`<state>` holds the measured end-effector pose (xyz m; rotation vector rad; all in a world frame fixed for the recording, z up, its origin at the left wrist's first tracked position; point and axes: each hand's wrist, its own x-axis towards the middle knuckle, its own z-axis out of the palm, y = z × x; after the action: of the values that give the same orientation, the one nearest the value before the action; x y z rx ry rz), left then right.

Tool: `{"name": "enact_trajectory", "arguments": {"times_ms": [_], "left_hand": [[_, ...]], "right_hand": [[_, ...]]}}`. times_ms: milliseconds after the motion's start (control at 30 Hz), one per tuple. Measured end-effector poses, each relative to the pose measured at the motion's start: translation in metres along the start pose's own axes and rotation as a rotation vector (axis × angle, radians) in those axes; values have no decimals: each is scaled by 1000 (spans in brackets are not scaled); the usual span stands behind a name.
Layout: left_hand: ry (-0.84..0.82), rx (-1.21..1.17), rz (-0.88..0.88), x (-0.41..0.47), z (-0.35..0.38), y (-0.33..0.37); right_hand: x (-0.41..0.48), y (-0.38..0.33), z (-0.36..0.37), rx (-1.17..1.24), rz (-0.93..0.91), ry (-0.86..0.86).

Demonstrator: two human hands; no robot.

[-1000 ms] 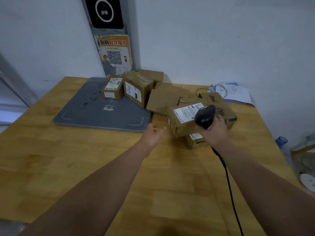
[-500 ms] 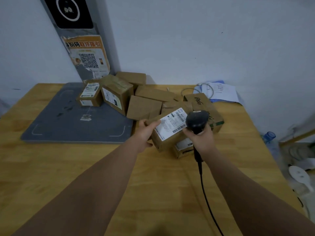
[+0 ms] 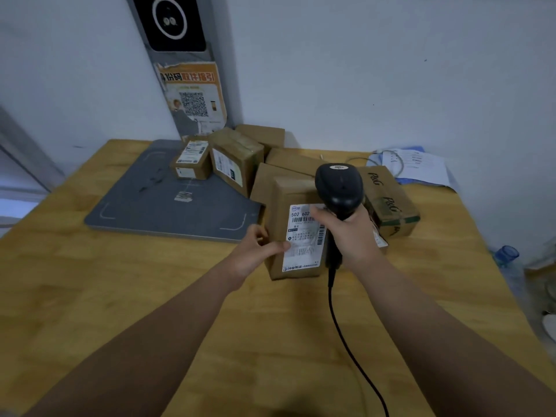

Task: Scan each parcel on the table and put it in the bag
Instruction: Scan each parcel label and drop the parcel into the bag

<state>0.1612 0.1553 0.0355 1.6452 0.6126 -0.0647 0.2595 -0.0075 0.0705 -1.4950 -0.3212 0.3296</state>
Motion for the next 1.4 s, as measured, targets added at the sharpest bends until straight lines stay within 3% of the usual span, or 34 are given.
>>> {"name": "enact_trajectory", "arguments": {"times_ms": [67, 200, 333, 467, 533, 633, 933, 1400], "left_hand": [[61, 16, 72, -9, -6, 1], [3, 103, 131, -27, -20, 7], [127, -73, 103, -35, -35, 2], [246, -188, 11, -42, -55, -18], [274, -196, -15, -46, -63, -30], [313, -233, -53, -48, -71, -46], [355, -213, -74, -49, -76, -66], [383, -233, -64, -54, -85, -72]], "right_hand": [[-2, 1, 6, 15, 21, 14], [-8, 4, 16, 29, 76, 51], [-19, -1, 30, -9, 158, 146], [-47, -11, 37, -173, 350, -108], [-64, -13, 40, -199, 307, -235], [-82, -10, 45, -197, 238, -290], [-102, -2, 61, -392, 260, -214], [-108, -7, 70, -307, 295, -203]]}}
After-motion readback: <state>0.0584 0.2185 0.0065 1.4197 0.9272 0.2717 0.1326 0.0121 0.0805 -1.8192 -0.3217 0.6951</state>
